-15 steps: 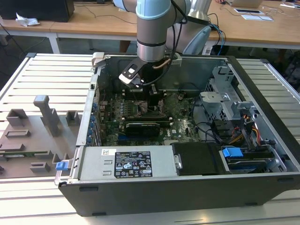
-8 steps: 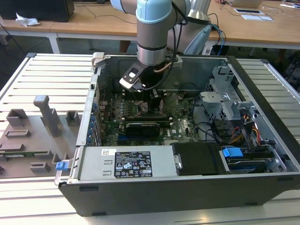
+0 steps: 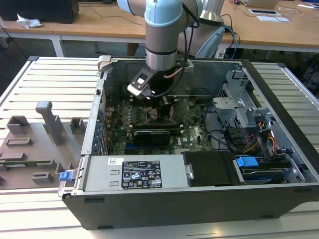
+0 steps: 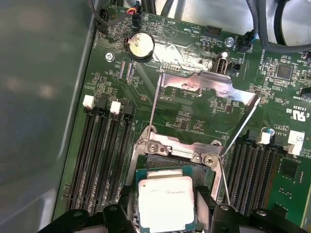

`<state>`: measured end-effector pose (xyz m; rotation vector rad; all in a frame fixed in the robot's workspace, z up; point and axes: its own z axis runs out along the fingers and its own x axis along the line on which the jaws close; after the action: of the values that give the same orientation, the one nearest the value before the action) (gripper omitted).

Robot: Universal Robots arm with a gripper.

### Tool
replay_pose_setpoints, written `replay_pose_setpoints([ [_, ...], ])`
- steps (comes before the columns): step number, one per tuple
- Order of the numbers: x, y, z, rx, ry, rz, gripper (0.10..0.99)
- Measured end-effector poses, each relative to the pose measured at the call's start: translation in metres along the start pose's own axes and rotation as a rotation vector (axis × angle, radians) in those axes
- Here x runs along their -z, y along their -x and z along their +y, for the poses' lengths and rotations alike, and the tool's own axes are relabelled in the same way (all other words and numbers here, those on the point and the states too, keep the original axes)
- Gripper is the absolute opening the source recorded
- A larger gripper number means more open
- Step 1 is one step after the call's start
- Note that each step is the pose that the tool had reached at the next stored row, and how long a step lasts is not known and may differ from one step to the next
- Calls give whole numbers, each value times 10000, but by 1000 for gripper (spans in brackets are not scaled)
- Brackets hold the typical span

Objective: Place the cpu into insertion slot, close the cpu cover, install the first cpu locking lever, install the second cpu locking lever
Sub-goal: 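Place the cpu into insertion slot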

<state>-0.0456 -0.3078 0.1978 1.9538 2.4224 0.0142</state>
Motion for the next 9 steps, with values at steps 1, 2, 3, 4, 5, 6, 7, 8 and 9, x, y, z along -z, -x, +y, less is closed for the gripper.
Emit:
replay_pose_setpoints([
  [1,0,0,0,0,2,4,620],
  [2,1,1,0,0,-1,1,545],
  [3,1,1,0,1,-1,4,545],
  [4,1,1,0,0,0,7,545],
  [5,0,0,0,-1,3,12,545],
  [6,0,0,0,-1,3,15,545],
  [7,0,0,0,-1,4,18,545],
  [8,0,0,0,-1,5,20,545],
  [9,0,0,0,-6,5,21,545],
])
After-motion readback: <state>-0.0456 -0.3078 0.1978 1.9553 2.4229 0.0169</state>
